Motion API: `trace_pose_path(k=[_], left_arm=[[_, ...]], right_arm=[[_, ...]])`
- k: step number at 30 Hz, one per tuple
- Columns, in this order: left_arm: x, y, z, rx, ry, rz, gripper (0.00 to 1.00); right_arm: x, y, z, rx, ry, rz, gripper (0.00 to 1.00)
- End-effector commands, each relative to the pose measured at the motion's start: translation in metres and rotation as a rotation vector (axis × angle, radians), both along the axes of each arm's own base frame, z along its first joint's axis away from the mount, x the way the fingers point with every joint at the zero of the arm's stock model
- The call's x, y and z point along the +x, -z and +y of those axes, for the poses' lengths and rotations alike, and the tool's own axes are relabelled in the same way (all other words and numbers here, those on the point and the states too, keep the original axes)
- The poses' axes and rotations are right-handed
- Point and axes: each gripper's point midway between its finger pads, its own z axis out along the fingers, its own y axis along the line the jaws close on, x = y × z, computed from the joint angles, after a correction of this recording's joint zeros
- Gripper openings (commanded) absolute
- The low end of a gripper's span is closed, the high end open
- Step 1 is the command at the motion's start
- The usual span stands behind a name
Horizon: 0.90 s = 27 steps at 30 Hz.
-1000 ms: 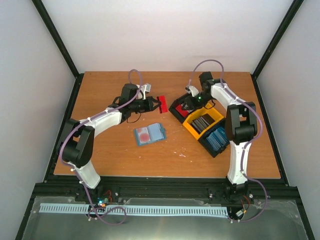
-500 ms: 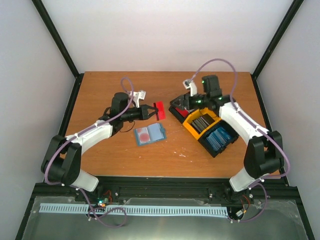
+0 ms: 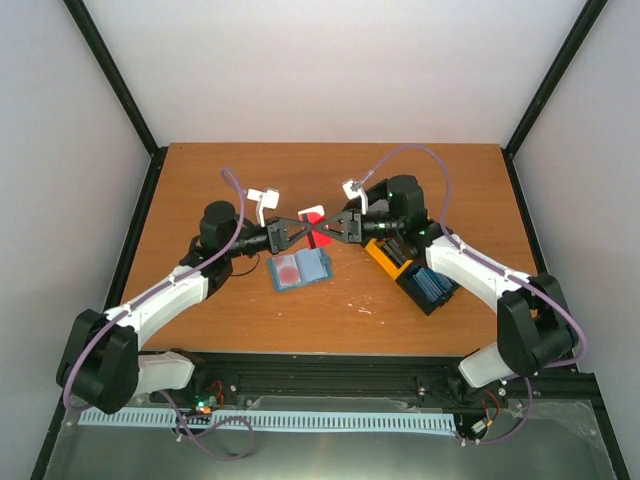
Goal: Put the credit cards into the card holder
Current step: Insert the credit card into the card holder.
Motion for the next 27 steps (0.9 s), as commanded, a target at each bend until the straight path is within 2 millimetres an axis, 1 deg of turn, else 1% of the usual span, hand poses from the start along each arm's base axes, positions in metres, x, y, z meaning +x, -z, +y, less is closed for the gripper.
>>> trace_pose_path(k=[1,2,3,7,8,10,11,12,14,15,16,17,19,21,23,24,26,27], left_arm=[[0.002,-0.018,0.004,-0.052,-0.032,-0.040,0.01],[0.001,-0.021,0.004,-0.061,-0.025,-0.043,0.01],[-0.001,-0.022,0.004,-0.068,-0.018,-0.046,0.01],[-0.001,-0.023,0.004,-0.066,-0.023,-0.048,0.01],[0.001,-0.020,0.005,-0.058,-0.036,-0.036,0.07],[0.007,-0.013,0.009,-0.038,-0.083,-0.011,0.27],[0.012,-0.005,0.013,-0.015,-0.127,0.016,0.38],[0.019,0.005,0.019,0.015,-0.185,0.049,0.47],[0.032,0.037,0.037,0.107,-0.328,0.153,0.63],[0.035,0.058,0.048,0.168,-0.399,0.219,0.68],[0.037,0.075,0.058,0.220,-0.459,0.273,0.73],[0.036,0.091,0.068,0.267,-0.507,0.321,0.76],[0.032,0.122,0.084,0.351,-0.586,0.420,0.82],[0.025,0.149,0.095,0.422,-0.631,0.510,0.84],[0.015,0.176,0.102,0.490,-0.641,0.594,0.82],[0.011,0.185,0.103,0.510,-0.640,0.621,0.80],[0.005,0.200,0.105,0.530,-0.637,0.660,0.72],[0.003,0.204,0.104,0.530,-0.633,0.671,0.69]], right_arm=[[-0.022,-0.033,-0.002,0.102,-0.049,-0.065,0.27],[-0.025,-0.032,-0.003,0.103,-0.051,-0.065,0.26],[-0.026,-0.032,-0.004,0.105,-0.051,-0.061,0.22],[-0.024,-0.028,-0.005,0.098,-0.031,-0.043,0.04],[-0.022,-0.026,-0.005,0.092,-0.020,-0.040,0.03],[-0.016,-0.021,-0.005,0.068,0.006,-0.034,0.03],[-0.013,-0.015,-0.005,0.044,0.018,-0.027,0.03],[-0.008,-0.004,-0.004,0.008,0.032,-0.011,0.03],[0.002,0.022,-0.004,-0.077,0.057,0.031,0.03],[0.006,0.034,-0.004,-0.115,0.067,0.050,0.03],[0.010,0.052,-0.004,-0.159,0.076,0.087,0.03],[0.012,0.071,-0.005,-0.204,0.077,0.128,0.03],[0.017,0.102,-0.003,-0.265,0.079,0.195,0.03],[0.020,0.124,0.001,-0.307,0.081,0.226,0.03],[0.022,0.139,0.008,-0.334,0.072,0.243,0.03],[0.022,0.147,0.011,-0.350,0.066,0.255,0.03],[0.023,0.156,0.020,-0.364,0.052,0.265,0.03],[0.024,0.162,0.022,-0.375,0.051,0.278,0.03]])
